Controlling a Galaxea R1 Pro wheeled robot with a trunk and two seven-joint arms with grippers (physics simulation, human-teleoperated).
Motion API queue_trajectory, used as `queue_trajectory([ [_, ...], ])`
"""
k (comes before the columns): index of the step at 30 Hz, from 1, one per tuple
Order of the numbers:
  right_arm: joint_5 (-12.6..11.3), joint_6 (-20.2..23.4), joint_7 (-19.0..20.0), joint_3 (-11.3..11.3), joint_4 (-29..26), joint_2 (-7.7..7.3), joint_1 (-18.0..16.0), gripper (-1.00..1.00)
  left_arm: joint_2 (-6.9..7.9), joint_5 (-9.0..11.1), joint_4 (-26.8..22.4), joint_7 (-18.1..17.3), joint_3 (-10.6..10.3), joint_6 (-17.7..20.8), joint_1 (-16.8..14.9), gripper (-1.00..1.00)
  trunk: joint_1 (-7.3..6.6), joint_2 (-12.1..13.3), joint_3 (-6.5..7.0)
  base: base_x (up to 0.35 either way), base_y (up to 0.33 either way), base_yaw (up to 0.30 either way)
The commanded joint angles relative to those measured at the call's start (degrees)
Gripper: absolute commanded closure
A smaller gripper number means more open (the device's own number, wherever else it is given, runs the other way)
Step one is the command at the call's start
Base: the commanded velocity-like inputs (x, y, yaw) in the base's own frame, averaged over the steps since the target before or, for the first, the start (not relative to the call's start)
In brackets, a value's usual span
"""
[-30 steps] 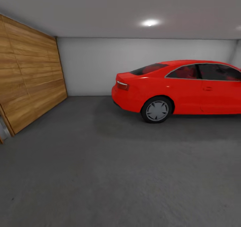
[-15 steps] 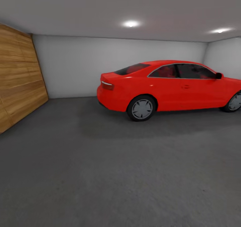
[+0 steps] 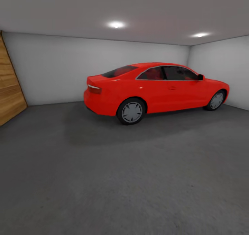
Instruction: Move the two storage containers from the living room to the garage. In the garage, place one container on the floor and stack the other container on top of it (either order is fine).
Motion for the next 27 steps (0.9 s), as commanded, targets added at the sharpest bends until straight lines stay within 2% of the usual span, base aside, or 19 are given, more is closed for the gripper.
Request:
queue_trajectory([
  [1,0.0,-0.1,-0.1,0.1,0.0,0.01,0.0,-1.00,0.01,0.0,0.0,0.0,0.0,0.0,0.0,-1.00,0.00,0.0,-0.05,0.000,0.000,-0.298],
  [27,-0.2,-0.2,-0.1,-0.2,0.0,-0.08,0.0,-1.00,-0.60,0.8,-0.1,0.0,0.5,-0.1,0.0,-1.00,0.00,0.0,-0.05,0.000,0.000,-0.298],
])
